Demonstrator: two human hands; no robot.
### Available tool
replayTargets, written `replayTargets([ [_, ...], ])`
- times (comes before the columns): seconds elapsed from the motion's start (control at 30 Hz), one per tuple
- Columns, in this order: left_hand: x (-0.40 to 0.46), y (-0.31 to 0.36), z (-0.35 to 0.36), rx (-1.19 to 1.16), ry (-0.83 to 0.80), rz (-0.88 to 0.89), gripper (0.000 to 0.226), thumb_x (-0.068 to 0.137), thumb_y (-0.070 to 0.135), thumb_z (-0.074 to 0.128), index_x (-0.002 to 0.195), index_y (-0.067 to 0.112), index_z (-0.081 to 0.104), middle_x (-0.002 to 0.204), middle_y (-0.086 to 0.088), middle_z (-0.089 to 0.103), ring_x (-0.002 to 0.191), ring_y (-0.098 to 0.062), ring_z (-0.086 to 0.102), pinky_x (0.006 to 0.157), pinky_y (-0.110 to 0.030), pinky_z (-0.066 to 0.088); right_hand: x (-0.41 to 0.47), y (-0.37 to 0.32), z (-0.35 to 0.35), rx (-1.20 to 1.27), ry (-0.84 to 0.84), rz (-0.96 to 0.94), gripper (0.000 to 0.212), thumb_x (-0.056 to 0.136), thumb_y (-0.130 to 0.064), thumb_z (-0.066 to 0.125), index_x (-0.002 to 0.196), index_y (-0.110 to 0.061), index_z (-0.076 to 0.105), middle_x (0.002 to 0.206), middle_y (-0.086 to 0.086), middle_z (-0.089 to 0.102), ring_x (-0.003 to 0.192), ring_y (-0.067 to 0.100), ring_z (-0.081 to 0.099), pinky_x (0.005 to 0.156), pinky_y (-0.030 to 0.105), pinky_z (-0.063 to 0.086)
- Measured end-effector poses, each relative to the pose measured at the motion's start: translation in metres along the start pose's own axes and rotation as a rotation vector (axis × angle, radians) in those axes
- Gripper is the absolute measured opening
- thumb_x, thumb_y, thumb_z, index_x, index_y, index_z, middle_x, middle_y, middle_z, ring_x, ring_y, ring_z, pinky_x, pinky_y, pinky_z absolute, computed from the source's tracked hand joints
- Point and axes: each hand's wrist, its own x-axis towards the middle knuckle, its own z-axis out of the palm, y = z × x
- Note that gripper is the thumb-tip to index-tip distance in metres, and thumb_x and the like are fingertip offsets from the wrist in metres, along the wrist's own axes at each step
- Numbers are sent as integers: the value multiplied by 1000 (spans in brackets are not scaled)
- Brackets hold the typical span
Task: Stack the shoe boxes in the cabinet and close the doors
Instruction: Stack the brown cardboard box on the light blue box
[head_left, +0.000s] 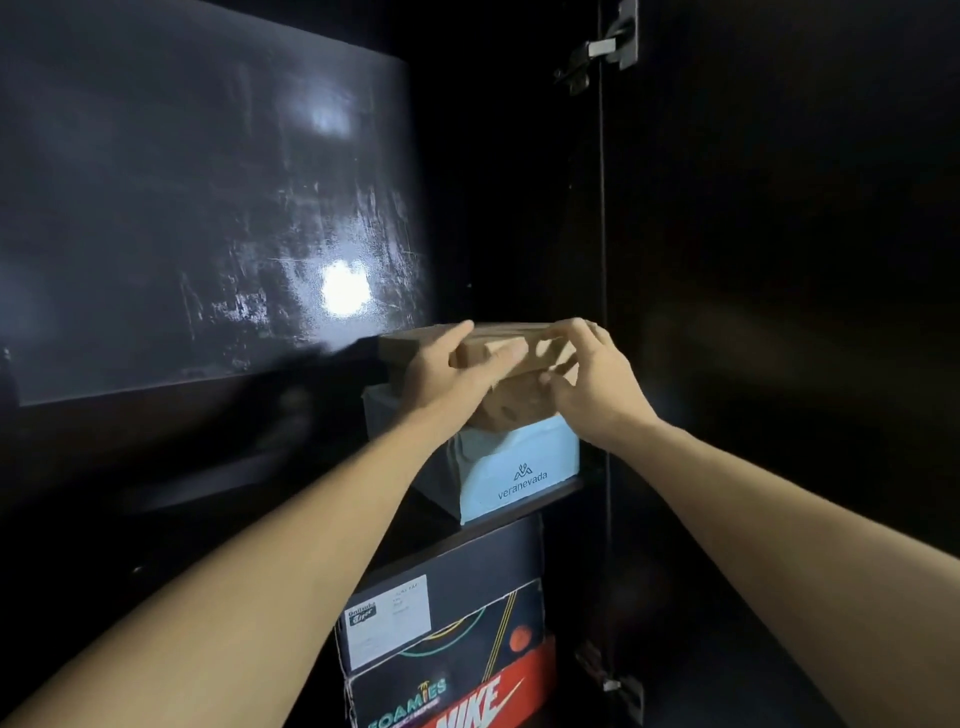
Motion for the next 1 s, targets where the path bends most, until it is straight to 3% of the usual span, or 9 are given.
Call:
replayTargets([
  [0.1,3,-3,-4,137,-22,-2,77,72,41,81,141,31,48,144,6,47,127,-12,45,92,-20,33,7,4,-4,-33,-88,-9,48,87,4,54,128,-22,50,118,-4,47,80,5,52,66,1,40],
  [0.2,12,-5,-9,159,-29,-15,80,73,37,82,143,31,45,147,2,43,131,-14,43,98,-23,35,11,4,-4,-70,-201,23,59,89,4,50,140,-25,42,119,-6,48,87,11,51,67,10,39],
  [0.37,15,-2,-7,213,-58,-37,80,80,35,76,149,30,35,152,0,37,136,-18,39,105,-28,34,11,-1,-6,-164,-298,49,74,87,4,42,151,-27,25,154,2,32,109,25,54,84,33,46],
  [0.53,15,4,-8,314,-51,-67,80,87,32,70,153,24,25,157,-1,29,140,-21,34,111,-33,30,10,6,-14,-188,-343,87,67,87,0,43,148,-29,34,116,11,60,61,10,48,53,22,39],
  [0.63,11,11,-10,354,-18,-78,83,86,28,71,154,21,22,156,-4,31,138,-24,36,111,-34,32,3,10,-28,-219,-329,114,61,86,-4,45,143,-27,42,122,9,58,88,21,62,77,35,55],
  [0.73,-3,20,-5,409,33,-71,92,83,34,73,154,21,16,159,-5,21,143,-27,27,115,-44,28,-12,9,-48,-254,-327,120,56,88,-11,51,142,-24,44,138,8,52,119,28,55,97,38,49],
  [0.83,-28,36,11,523,83,24,84,80,40,73,149,22,30,159,-2,18,146,-26,17,118,-49,17,-33,7,-75,-274,-324,138,47,90,-16,58,136,-20,51,132,7,57,118,26,56,94,32,49],
  [0.93,-63,60,35,592,19,228,42,79,35,72,116,23,57,127,-2,52,119,-21,43,99,-32,33,-58,10,-111,-325,-317,172,40,87,-21,65,126,-21,60,119,5,64,109,23,62,91,34,52],
  [1.0,-88,73,52,569,-160,221,34,78,36,74,107,24,62,111,-1,59,106,-20,51,85,-29,39,-77,16,-137,-358,-324,207,40,86,-24,68,125,-19,62,117,3,66,109,21,62,95,35,51],
])
